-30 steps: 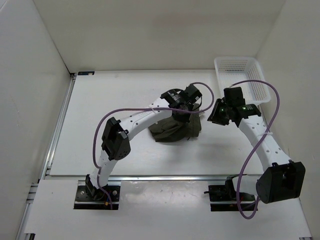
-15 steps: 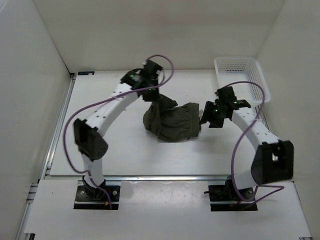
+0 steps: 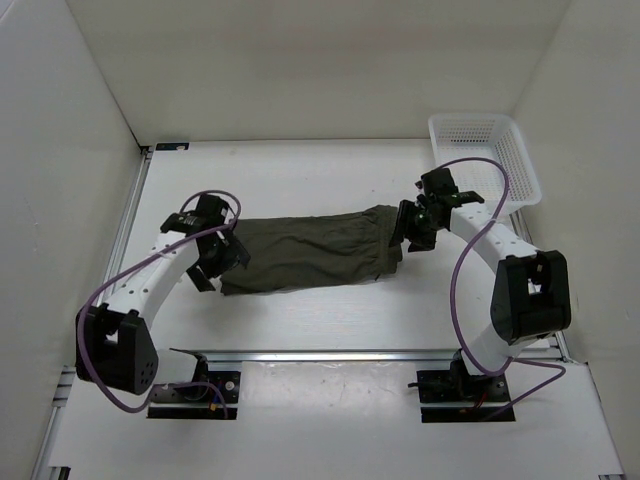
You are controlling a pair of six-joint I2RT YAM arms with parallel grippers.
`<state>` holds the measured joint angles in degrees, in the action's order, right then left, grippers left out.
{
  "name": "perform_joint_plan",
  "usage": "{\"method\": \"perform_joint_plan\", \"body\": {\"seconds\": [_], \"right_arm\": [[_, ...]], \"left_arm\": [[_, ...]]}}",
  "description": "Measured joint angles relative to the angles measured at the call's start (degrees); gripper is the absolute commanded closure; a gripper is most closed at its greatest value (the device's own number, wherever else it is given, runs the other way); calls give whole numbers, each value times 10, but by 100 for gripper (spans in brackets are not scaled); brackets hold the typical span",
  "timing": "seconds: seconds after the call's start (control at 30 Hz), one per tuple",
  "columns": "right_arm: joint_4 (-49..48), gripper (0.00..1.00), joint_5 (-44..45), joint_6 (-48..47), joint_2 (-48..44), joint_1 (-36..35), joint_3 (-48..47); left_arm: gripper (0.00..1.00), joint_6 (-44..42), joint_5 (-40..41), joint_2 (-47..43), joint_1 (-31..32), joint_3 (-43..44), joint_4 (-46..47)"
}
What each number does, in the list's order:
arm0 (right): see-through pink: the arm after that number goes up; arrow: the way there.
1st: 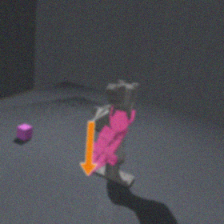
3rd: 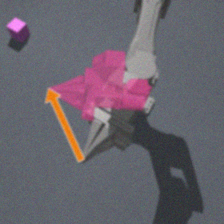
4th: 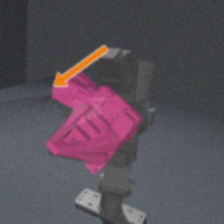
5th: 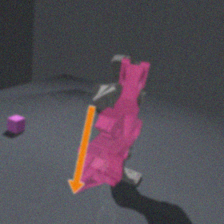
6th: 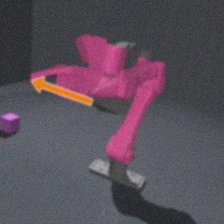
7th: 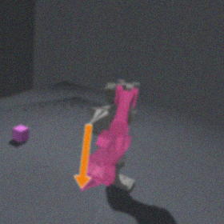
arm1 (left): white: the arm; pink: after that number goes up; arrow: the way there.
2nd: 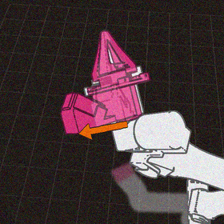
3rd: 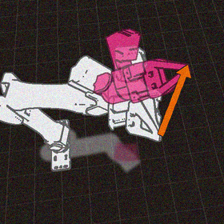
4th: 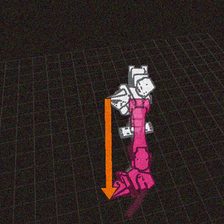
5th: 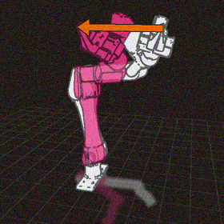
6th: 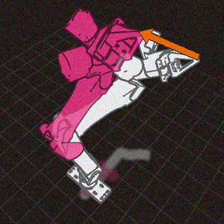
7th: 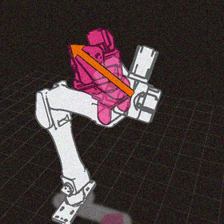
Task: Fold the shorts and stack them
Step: Fold the shorts
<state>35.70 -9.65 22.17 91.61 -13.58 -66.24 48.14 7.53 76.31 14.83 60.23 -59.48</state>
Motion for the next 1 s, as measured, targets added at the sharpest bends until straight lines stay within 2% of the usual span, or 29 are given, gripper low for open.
{"method": "perform_joint_plan", "body": {"seconds": [0.1, 0.13, 0.27, 0.37, 0.57, 0.67, 0.87, 1.0], "right_arm": [[0, 40, 0, -1, 2, -4, 0], [0, 40, 0, -1, 3, -4, 0], [0, 40, 0, -2, 3, -5, 0], [0, 40, 0, -2, 3, -7, 0], [0, 40, 0, -2, 2, -11, 0], [2, 39, 1, -2, -4, -12, 2], [3, 39, 7, -2, -16, -12, 5], [3, 39, 8, -2, -17, -12, 5]], "left_arm": [[0, 19, -1, -25, -28, -28, -5], [6, 19, -1, -38, -37, -28, 2], [9, -10, -1, -63, -67, -6, 32], [9, -47, -15, -7, -89, 19, 67], [4, -111, -59, 193, -131, 56, 130], [4, -133, -79, 247, -140, 60, 145], [15, -158, -136, 274, -148, 56, 163], [28, -158, -162, 272, -144, 47, 176]]}}
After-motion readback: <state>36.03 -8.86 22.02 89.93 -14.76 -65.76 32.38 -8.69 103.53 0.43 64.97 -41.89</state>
